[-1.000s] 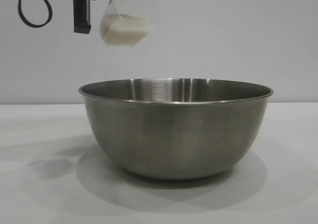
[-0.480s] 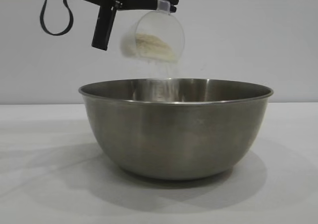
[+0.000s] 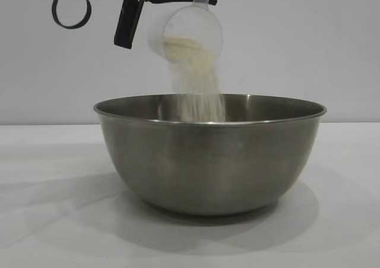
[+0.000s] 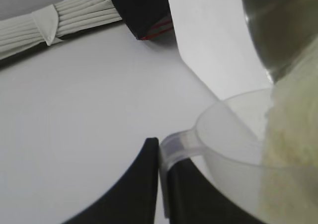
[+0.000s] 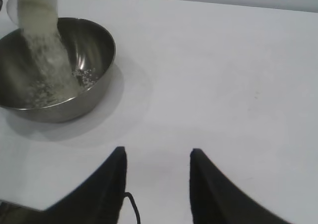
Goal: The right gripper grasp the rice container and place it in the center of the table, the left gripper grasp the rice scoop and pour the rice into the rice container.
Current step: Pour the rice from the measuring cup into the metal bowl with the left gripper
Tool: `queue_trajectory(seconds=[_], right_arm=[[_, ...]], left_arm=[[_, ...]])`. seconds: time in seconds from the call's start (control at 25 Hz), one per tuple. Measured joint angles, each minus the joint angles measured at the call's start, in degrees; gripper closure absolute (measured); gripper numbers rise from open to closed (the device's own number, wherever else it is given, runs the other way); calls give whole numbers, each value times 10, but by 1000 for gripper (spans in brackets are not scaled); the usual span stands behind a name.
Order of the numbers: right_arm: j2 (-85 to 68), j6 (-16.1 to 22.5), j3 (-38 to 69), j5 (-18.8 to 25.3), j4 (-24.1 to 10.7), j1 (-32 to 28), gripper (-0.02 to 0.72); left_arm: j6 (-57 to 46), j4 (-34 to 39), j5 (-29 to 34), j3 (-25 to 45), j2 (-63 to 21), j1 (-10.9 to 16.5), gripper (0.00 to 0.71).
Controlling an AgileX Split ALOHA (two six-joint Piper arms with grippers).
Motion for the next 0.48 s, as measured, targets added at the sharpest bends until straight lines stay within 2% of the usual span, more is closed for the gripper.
queue_trajectory(seconds=[0.48], right_arm=[[0, 0, 0, 0, 0, 0, 445]], left_arm=[[36, 14, 12, 0, -28, 0, 710]])
